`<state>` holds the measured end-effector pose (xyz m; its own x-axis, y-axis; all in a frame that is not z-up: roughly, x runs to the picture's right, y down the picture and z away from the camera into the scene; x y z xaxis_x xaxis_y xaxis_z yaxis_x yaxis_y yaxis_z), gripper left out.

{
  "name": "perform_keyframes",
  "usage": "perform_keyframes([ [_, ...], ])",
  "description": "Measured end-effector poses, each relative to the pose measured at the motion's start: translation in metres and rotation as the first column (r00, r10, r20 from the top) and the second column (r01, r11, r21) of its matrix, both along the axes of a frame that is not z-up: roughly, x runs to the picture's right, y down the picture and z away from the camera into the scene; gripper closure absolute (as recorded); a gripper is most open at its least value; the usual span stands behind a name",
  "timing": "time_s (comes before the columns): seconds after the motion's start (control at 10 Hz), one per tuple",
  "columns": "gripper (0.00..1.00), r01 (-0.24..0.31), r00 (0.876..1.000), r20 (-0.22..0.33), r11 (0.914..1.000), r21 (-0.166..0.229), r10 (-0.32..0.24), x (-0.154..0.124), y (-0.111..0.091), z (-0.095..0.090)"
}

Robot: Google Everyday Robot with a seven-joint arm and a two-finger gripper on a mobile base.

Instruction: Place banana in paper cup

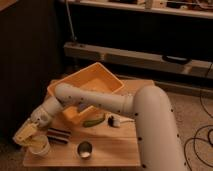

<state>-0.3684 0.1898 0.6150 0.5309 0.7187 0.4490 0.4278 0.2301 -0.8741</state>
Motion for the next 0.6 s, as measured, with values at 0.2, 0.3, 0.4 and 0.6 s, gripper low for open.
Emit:
perform_keyframes([
  [0.2,0.20,-0.005,0.999,-0.032,0.9999,0.015,0.005,0.006,-0.002,0.002],
  [0.3,0.20,-0.010,0.999,-0.036,0.9999,0.014,0.010,0.007,-0.003,0.003],
  [0.4,0.20,-0.025,0.999,-0.040,0.9997,-0.001,0.025,0.010,-0.002,0.005],
  [0.6,0.20,-0.106,0.994,-0.019,0.9926,-0.060,0.105,0.016,-0.001,0.013],
])
